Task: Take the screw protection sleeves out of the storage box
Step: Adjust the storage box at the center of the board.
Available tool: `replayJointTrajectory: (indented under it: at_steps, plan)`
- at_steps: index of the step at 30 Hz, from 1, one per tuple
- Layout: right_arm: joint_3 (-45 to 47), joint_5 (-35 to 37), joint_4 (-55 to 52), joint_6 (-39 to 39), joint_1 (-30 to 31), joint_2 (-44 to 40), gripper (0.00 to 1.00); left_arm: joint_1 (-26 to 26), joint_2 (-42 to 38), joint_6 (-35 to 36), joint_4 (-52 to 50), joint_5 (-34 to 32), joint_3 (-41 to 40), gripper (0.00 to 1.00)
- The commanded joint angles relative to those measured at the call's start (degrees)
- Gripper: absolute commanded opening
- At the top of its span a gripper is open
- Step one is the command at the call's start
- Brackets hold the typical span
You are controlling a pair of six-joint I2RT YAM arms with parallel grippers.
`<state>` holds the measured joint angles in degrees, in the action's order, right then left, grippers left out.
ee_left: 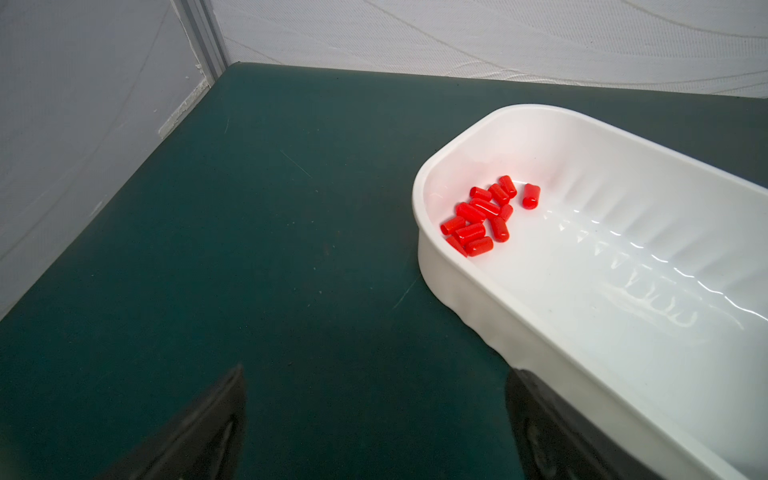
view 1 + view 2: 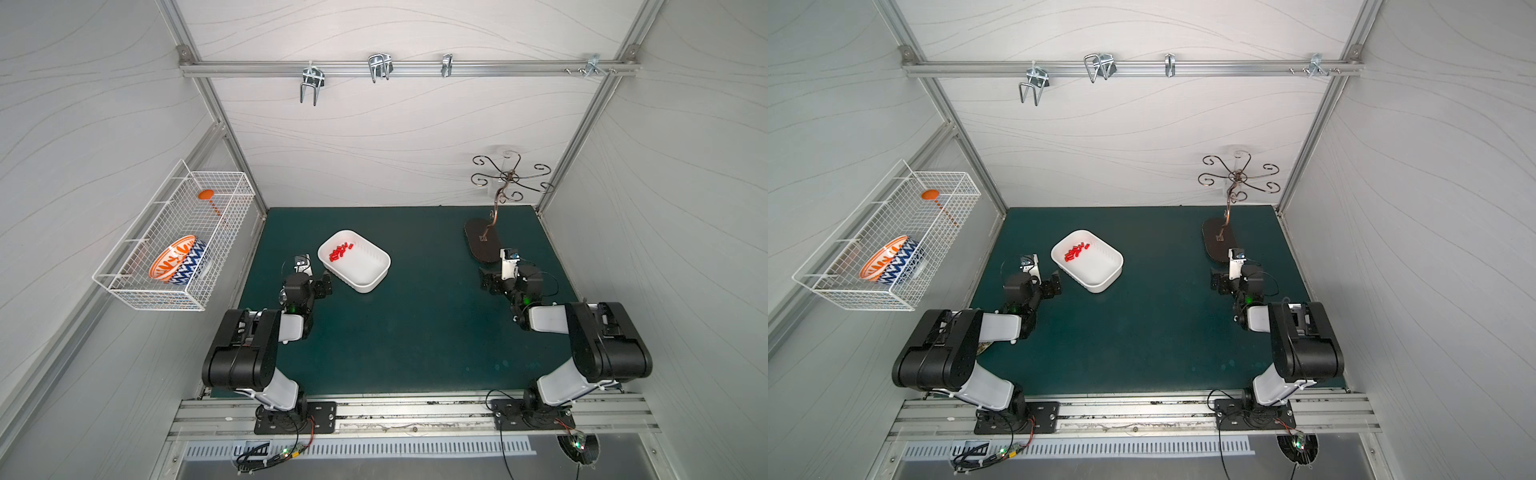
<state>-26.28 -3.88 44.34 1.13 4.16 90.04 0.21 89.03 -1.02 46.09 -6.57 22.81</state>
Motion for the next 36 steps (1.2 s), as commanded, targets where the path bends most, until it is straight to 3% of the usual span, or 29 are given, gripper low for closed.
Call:
replayJointTrajectory:
  at_steps: [1,3,8,13,16,18,19,21,24,29,36]
  plan:
    - [-2.2,1.1,-6.8,-0.1,0.0,-3.6,0.99,-0.2,-0.6,0.8,2.9,0.3,0.8,1.00]
    - [-5.3,0.4,-14.6,-1.1,-1.0,-7.2,0.99,-0.3,-2.8,1.2,0.7,1.7,0.9,1.00]
    - [-11.7,-3.2,-30.4,-3.9,-5.5,-16.4,0.99,1.3,-11.1,1.3,-16.5,6.1,5.7,1.00]
    - [-25.1,-7.8,-54.3,1.1,-8.3,-19.6,0.99,3.4,-18.9,4.3,-42.0,12.3,15.6,1.00]
    - [-29.8,-15.2,-61.7,3.6,-9.3,-21.1,0.99,3.3,-20.2,10.2,-58.8,19.5,24.0,0.99]
    - [-33.1,-26.3,-67.4,7.8,-9.3,-21.0,0.99,3.0,-19.5,12.9,-67.8,24.2,29.0,1.00]
    - [-34.5,-32.8,-70.1,12.1,-8.9,-20.8,0.99,2.7,-18.8,13.3,-71.1,25.9,30.9,1.00]
    - [-35.2,-38.7,-72.3,16.3,-5.9,-20.5,0.99,2.0,-18.0,13.5,-74.5,28.7,33.0,0.99]
    - [-33.9,-36.0,-75.7,24.4,3.4,-19.9,0.99,-0.8,-16.7,18.3,-78.4,34.3,34.7,1.00]
    - [-28.7,-36.5,-74.2,28.6,11.6,-19.1,0.99,-13.1,-10.5,23.6,-82.7,25.2,38.9,0.91]
    - [-29.2,-38.0,-75.7,28.3,13.8,-13.9,0.99,-21.7,1.6,25.8,-79.7,20.1,45.0,0.91]
